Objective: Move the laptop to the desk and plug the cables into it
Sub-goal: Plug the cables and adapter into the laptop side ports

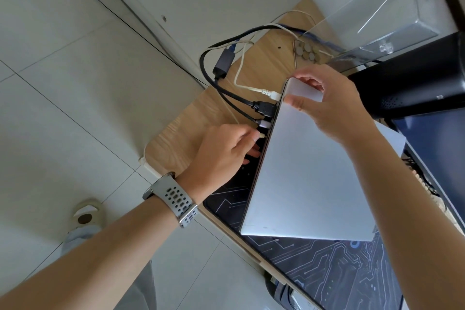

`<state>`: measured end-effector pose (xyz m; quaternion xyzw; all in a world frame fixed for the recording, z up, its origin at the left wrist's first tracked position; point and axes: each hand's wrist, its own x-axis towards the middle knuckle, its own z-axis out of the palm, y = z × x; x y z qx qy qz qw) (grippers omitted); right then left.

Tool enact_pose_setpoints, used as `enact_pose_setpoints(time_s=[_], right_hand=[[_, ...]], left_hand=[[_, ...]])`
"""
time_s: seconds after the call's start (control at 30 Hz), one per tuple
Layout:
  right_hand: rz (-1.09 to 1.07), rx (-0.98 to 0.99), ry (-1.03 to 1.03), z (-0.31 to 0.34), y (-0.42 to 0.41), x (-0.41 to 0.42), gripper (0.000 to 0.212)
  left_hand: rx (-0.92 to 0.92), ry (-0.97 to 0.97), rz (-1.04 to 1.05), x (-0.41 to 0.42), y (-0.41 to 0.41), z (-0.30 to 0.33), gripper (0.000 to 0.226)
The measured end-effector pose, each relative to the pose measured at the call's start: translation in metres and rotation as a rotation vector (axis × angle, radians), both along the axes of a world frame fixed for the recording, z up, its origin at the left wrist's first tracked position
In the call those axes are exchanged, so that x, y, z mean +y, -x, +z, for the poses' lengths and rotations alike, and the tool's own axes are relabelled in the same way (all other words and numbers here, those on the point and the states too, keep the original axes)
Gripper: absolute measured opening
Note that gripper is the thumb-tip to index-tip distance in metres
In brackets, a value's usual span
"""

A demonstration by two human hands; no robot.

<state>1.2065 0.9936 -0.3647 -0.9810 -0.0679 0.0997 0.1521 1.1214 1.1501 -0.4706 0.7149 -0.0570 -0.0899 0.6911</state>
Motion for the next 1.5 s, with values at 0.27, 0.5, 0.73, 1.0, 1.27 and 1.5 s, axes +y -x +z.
enact_pose_setpoints(time_s=[0.27, 0.5, 0.73, 1.0, 1.27, 1.5], right_hand=[[-0.003, 0.036, -0.087, -0.003, -0.002, -0.001, 0.033], [-0.053, 0.038, -0.164, -0.008, -0.004, -0.002, 0.032], [-0.086, 0.037, -0.192, -0.007, -0.006, 0.001, 0.031], [-0.091, 0.021, -0.18, -0.007, -0.005, 0.001, 0.033], [-0.089, 0.025, -0.158, -0.007, -0.007, 0.002, 0.036], [-0.1, 0.03, -0.156, -0.006, -0.008, 0.002, 0.035]], left_hand=[[0.778, 0.601, -0.052, -0.011, -0.004, 0.019, 0.025], [0.889, 0.695, -0.071, -0.013, -0.005, 0.023, 0.024], [0.884, 0.672, 0.011, -0.016, -0.006, 0.024, 0.02], [0.873, 0.664, 0.073, -0.019, -0.007, 0.026, 0.017], [0.929, 0.721, 0.064, -0.018, -0.007, 0.02, 0.013], [0.965, 0.694, 0.056, -0.017, -0.01, 0.021, 0.013]])
